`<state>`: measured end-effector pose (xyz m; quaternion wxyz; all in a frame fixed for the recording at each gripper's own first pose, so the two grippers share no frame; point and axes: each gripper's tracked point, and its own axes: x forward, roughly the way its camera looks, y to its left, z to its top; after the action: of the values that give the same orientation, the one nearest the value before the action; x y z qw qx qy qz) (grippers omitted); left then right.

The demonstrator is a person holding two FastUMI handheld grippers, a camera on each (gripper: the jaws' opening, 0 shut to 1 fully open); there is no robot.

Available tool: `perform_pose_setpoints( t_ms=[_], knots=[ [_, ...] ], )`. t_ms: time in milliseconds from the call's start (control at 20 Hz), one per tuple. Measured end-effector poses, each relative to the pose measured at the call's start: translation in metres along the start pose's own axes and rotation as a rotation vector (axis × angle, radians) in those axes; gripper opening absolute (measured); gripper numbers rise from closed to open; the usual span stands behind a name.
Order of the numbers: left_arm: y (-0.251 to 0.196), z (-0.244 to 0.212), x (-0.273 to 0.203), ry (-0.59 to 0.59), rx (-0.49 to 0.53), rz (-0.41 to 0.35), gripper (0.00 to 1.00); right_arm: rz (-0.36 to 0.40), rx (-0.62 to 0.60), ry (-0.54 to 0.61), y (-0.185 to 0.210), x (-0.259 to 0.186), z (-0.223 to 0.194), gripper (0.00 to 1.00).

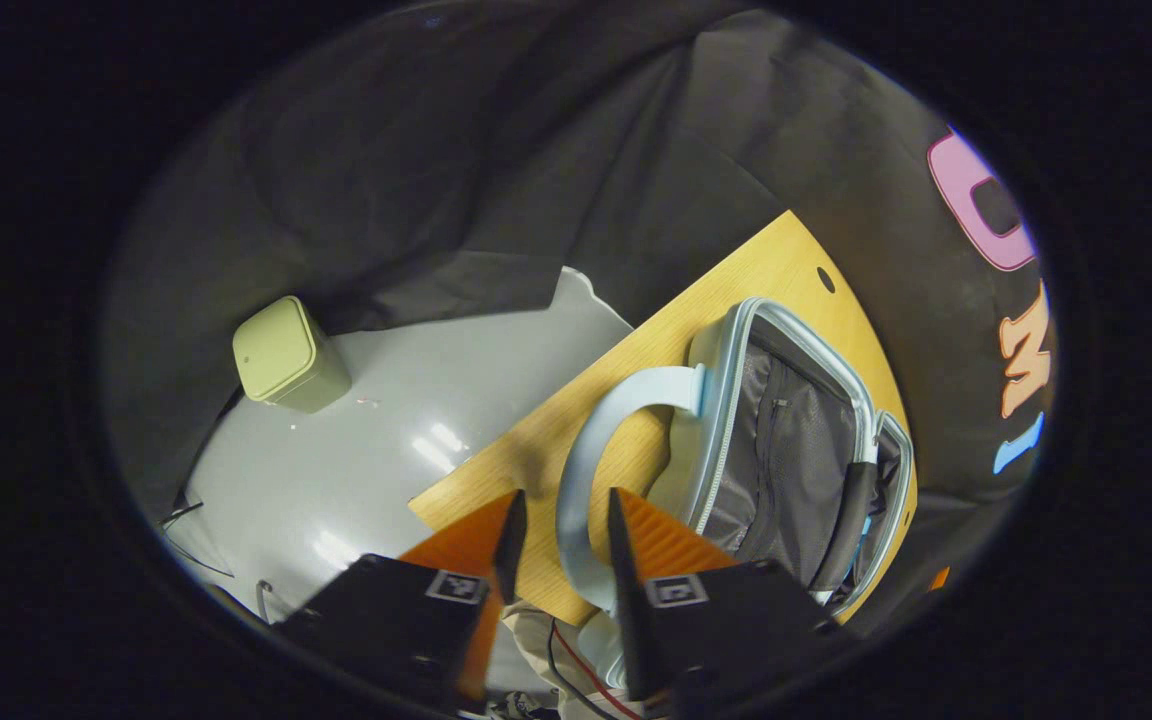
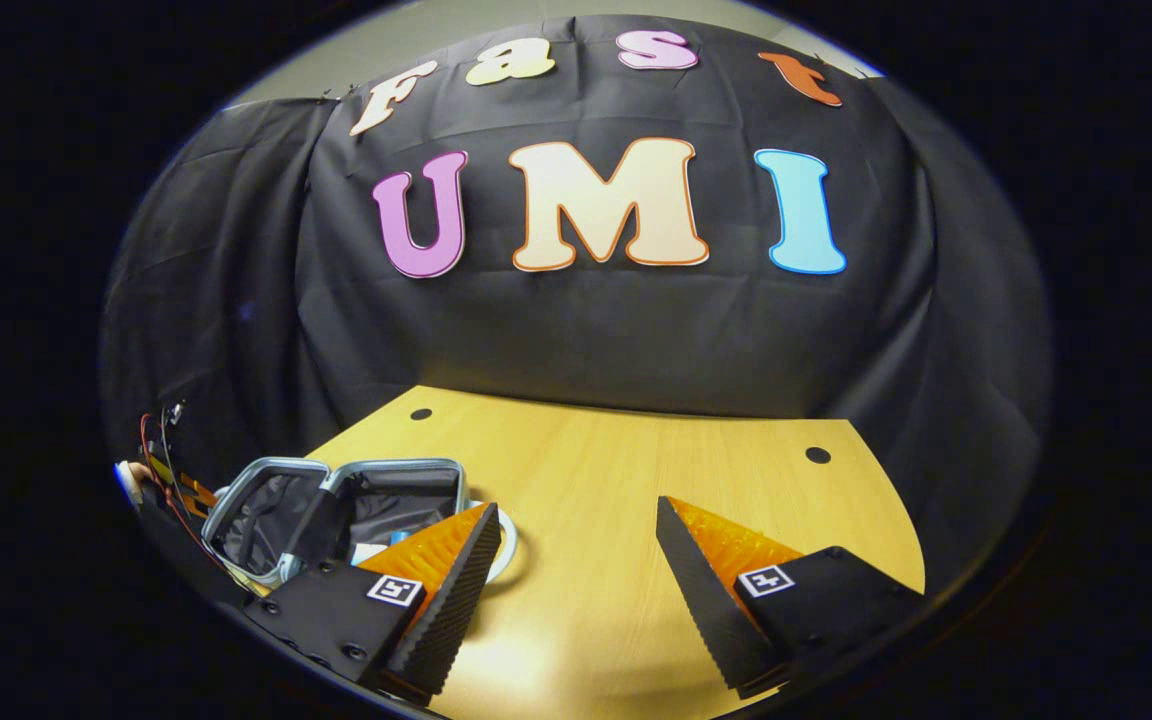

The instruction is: First open the suitcase, pack the skin care products into it, and then close the suitcase.

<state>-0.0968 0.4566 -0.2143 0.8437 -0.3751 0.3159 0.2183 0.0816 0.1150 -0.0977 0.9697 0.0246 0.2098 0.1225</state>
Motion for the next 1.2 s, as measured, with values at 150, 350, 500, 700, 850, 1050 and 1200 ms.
perform_pose_setpoints(
  t_ms=[150,350,500,700,850,1050,1200],
  knots=[
    [-0.001,-0.003,0.003,0.018,-0.009,0.011,0.1,-0.008,-0.022,0.011,-0.002,0.001,-0.008,0.98],
    [-0.008,0.001,-0.005,0.012,-0.026,-0.007,0.0,-0.011,-0.041,0.015,-0.004,0.002,-0.011,0.98],
    [-0.016,-0.001,-0.013,0.012,-0.003,-0.006,0.0,-0.015,-0.031,0.012,-0.01,0.002,-0.011,0.98],
    [-0.03,0.011,-0.037,-0.035,0.045,0.001,0.0,-0.029,-0.015,-0.005,-0.02,0.002,-0.007,0.98],
    [-0.053,0.022,-0.069,-0.077,0.079,-0.018,0.0,-0.035,0.006,-0.019,-0.028,0.003,-0.004,0.99],
    [-0.096,0.033,-0.116,-0.138,0.136,-0.039,0.0,-0.047,0.008,-0.033,-0.044,0.002,-0.005,0.99],
    [-0.135,0.034,-0.145,-0.185,0.224,-0.042,0.0,-0.056,0.025,-0.049,-0.06,0.0,-0.003,0.99]
  ],
)
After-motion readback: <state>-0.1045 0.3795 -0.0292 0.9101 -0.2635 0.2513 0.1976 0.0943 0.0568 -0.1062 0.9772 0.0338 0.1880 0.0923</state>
